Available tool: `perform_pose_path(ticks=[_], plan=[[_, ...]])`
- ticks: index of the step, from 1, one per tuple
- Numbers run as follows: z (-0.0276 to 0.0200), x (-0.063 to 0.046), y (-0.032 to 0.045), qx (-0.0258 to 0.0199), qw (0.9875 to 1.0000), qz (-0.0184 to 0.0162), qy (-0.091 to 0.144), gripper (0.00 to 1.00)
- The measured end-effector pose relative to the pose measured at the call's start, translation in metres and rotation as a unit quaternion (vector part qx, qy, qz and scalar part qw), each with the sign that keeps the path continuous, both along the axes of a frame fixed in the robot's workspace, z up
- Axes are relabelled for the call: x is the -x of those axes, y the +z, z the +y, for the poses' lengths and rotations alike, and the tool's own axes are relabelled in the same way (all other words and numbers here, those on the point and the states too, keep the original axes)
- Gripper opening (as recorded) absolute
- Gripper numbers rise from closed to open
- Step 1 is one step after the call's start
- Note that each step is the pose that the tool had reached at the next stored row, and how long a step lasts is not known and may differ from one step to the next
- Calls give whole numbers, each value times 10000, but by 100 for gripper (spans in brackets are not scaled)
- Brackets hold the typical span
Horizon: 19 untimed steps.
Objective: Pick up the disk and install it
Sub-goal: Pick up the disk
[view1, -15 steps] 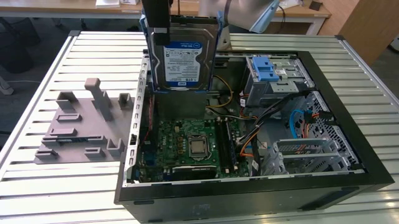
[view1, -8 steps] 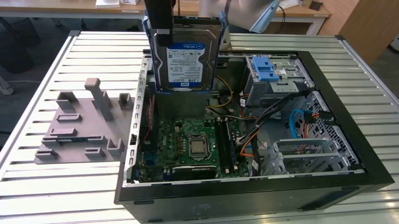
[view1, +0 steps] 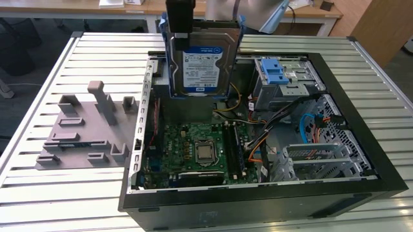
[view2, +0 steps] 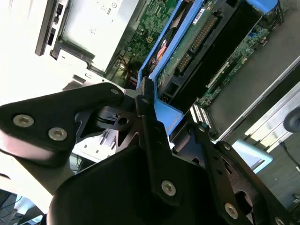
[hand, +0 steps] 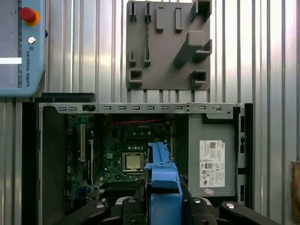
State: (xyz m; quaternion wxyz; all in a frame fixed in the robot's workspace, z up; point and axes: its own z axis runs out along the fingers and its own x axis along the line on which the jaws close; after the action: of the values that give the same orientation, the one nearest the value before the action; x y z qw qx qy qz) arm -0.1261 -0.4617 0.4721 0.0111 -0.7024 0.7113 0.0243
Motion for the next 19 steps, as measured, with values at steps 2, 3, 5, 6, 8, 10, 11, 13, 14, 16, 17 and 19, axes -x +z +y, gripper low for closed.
perform_pose_path(ticks=[2, 3, 5, 6, 8, 10, 11, 13, 14, 16, 17, 19], plan=[[-17, -38, -3, -2, 10000, 0, 1, 36], [-23, -56, -4, -2, 10000, 0, 1, 36], [-29, -80, -5, -1, 10000, 1, 1, 36], [-29, -87, -7, -2, 10000, 0, 1, 36], [-30, -100, -8, -2, 10000, 0, 0, 36], [-30, -115, -11, -2, 10000, 0, 0, 36], [-29, -126, -12, -1, 10000, 1, 0, 36], [-30, -146, -15, -2, 10000, 0, 0, 36], [-30, -154, -16, -2, 10000, 0, 0, 36], [-30, -169, -18, -2, 10000, 0, 0, 36], [-30, -178, -19, -1, 10000, 1, 0, 36], [-30, -193, -22, -2, 10000, 0, 0, 36]])
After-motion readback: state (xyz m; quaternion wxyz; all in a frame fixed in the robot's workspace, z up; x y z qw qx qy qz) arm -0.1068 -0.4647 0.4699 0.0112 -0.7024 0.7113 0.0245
